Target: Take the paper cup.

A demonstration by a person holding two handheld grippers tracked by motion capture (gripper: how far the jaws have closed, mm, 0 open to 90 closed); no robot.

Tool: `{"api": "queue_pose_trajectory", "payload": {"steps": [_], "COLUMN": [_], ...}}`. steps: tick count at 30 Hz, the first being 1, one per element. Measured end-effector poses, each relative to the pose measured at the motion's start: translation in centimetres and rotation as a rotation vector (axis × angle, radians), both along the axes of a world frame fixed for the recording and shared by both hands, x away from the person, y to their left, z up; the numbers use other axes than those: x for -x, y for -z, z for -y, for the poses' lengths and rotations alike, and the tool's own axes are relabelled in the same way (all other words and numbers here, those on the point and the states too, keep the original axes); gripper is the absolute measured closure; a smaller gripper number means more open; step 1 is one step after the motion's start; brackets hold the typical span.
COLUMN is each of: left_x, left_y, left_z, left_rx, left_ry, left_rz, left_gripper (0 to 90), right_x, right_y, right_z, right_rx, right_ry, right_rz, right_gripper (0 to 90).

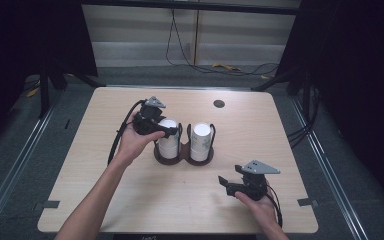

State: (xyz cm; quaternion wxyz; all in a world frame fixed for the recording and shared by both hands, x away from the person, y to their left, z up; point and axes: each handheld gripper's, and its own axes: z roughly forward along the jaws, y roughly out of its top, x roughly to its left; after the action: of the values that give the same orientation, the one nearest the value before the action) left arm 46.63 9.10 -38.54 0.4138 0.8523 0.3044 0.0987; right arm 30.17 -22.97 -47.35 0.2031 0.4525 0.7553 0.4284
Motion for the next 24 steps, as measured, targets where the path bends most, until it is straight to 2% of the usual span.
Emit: {"api": "queue_pose_trajectory", "payload": {"steps": [7, 10, 17, 24], "left_x": [0.0, 0.2, 0.1, 0.3], "left_y": [-0.1, -0.2, -0.6, -1.0], "left_z": [0.2, 0.4, 0.0, -0.2], "left_rx": [-0.013, -0.028, 0.002, 0.029], "left_ry": [0.005, 0.007, -0.007, -0.006], "left_rz": [-0.001, 0.019, 0.017, 0.033], "left_gripper": [33.5, 35.8, 36.1, 36.7], "right_x": [0.0, 0.0, 0.0, 0.0], "right_y": [0.0, 0.0, 0.0, 0.0], "right_z": [0.0, 0.0, 0.0, 0.0], "right_rx": [-0.002, -0.002, -0.003, -0.006], "right_ry": [-0.001, -0.001, -0.003, 0.000], "right_rz": [-0.002, -0.002, -0.002, -0.007], "right_gripper": [24.1, 24.1, 24.1, 24.2]}}
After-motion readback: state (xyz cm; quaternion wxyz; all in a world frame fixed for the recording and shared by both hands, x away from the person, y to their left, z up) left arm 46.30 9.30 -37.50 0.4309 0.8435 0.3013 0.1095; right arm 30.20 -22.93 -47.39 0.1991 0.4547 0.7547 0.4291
